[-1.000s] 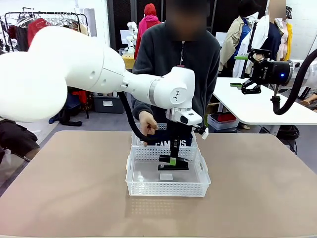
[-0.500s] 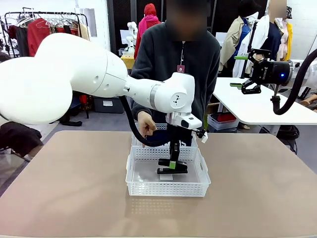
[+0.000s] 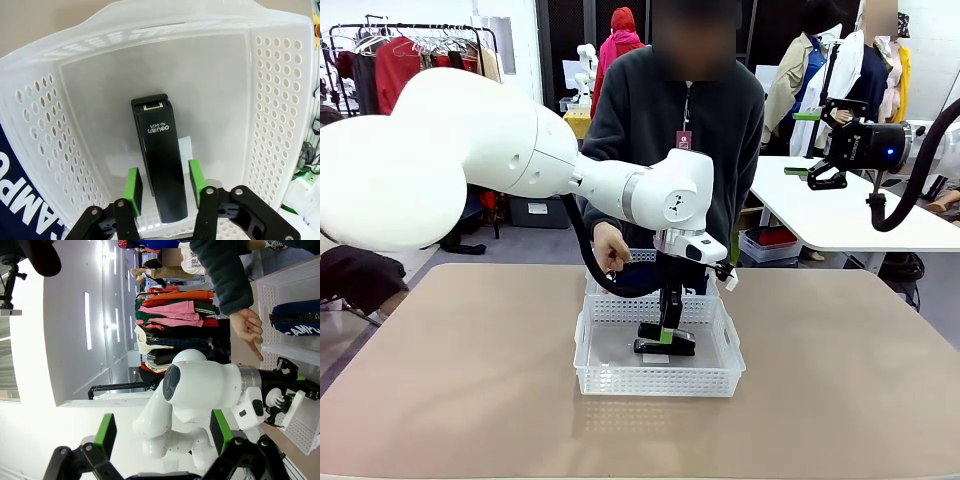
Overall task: Distribute items into two baskets.
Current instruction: Place the picked Stapler into the Organizing basket as instructed by the person.
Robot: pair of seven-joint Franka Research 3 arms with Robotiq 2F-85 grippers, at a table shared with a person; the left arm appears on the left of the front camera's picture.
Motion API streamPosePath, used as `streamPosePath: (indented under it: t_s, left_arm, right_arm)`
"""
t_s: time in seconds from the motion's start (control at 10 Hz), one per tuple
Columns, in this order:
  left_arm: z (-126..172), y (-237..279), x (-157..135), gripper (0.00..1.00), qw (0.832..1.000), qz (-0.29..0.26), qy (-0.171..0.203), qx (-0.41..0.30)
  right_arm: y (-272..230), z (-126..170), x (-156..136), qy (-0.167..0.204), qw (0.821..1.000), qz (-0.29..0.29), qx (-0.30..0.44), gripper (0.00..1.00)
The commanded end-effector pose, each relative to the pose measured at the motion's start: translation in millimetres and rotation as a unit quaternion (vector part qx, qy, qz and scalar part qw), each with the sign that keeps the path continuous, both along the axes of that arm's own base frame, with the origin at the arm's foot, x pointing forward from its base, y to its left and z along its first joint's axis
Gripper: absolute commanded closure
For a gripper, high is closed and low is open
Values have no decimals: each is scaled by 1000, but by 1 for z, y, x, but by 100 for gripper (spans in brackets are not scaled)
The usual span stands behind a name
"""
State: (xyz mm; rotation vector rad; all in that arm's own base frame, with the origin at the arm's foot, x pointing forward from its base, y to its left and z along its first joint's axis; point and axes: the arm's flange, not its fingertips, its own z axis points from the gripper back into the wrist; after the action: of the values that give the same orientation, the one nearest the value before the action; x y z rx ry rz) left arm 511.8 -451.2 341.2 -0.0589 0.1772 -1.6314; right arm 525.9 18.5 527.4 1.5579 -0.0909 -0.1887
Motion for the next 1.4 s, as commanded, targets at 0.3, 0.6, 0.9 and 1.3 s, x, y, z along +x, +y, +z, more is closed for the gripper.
streamPosePath:
  t_s: [0.3,0.6,0.9,1.3]
  left_arm:
    - [14,10,-14,0,1000,-4,-18,22]
    - [24,14,-21,0,1000,12,-3,21]
    - [38,20,-30,0,1000,18,-6,14]
    - [34,9,-16,0,1000,8,-7,19]
  right_arm:
    - [1,1,-2,0,1000,-8,5,0]
    - [1,1,-2,0,1000,-8,5,0]
    - [1,1,-2,0,1000,-8,5,0]
    - [1,1,-2,0,1000,-8,5,0]
